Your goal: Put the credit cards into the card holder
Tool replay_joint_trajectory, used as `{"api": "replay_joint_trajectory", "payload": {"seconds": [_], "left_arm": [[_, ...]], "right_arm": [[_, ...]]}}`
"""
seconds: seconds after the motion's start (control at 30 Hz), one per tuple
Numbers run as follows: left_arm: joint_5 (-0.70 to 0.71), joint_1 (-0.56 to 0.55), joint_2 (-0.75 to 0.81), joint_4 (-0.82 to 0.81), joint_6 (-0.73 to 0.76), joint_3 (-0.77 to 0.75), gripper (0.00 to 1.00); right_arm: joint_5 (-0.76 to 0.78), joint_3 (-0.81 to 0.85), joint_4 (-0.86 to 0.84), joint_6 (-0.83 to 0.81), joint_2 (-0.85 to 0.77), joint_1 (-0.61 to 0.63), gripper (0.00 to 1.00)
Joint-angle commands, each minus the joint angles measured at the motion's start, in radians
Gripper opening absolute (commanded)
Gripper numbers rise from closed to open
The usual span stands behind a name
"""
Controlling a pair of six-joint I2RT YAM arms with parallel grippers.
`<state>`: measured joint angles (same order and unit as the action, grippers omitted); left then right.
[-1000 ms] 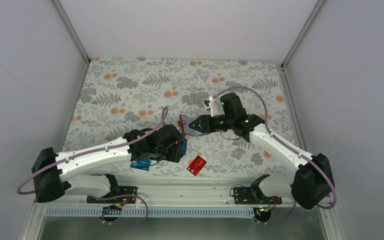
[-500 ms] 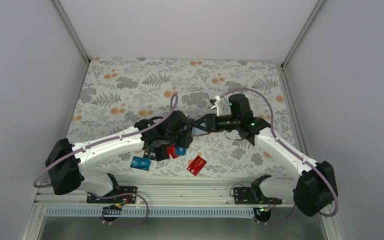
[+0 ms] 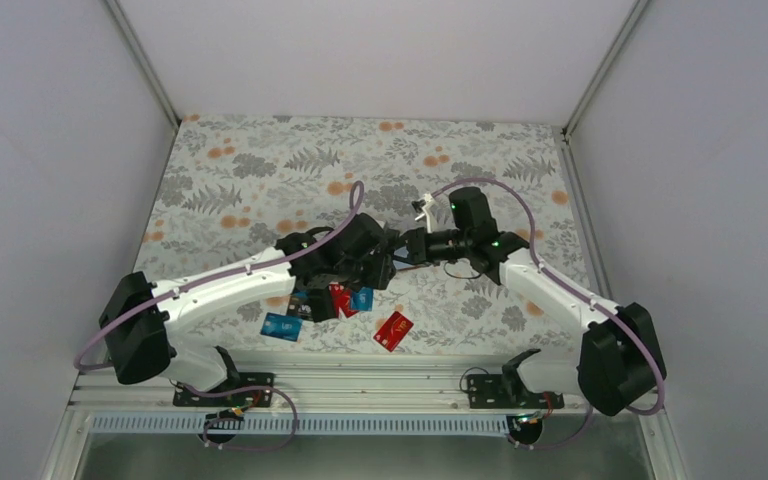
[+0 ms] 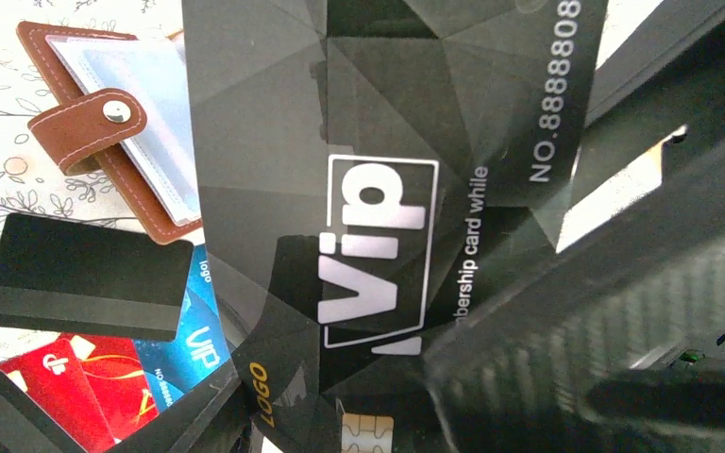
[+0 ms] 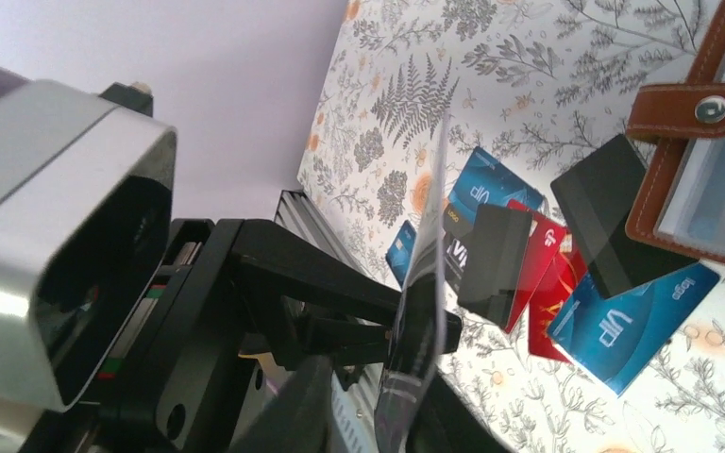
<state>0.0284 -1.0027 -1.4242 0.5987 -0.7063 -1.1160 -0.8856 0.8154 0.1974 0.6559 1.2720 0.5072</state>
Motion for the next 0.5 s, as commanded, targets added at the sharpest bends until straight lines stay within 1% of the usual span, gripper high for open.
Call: {"api": "replay_joint_trajectory", "payload": {"seconds": [0.0,0.07,0.1,0.13,0.2,0.33,0.4,0.47], "left_arm": [[-0.003,0.006,-0.017,-0.022,0.028,-0.031,0.54],[-0.001,0.004,-0.018,-0.025,0.030,-0.034,0.54],[0.001,0.005,-0.018,-0.025,0.031,-0.035,0.54],[0.005,0.007,-0.016,-0.024,0.033,-0.036,0.55],[0.011,0.013,-0.012,-0.024,0.039,-0.035,0.61],[-0.008,0.058,0.010,-0.012,0.089,-0.020,0.81],[-0.038,0.105,0.042,-0.016,0.131,-0.002,0.86],[-0.090,0.153,0.077,-0.037,0.190,0.014,0.87]], "right_arm": [[-0.015,0.022,-0.023,0.005,0.016,-0.006,0.16],[-0.009,0.027,-0.019,0.005,0.025,-0.006,0.06],[-0.007,0.030,-0.019,0.004,0.030,-0.006,0.05],[-0.006,0.034,-0.016,0.001,0.034,-0.006,0.04],[0.001,0.048,-0.006,-0.009,0.041,-0.010,0.04],[0.007,0.085,0.033,-0.064,0.060,-0.046,0.04],[-0.003,0.096,0.039,-0.098,0.074,-0.073,0.04],[-0.033,0.111,0.041,-0.131,0.097,-0.099,0.04]]}}
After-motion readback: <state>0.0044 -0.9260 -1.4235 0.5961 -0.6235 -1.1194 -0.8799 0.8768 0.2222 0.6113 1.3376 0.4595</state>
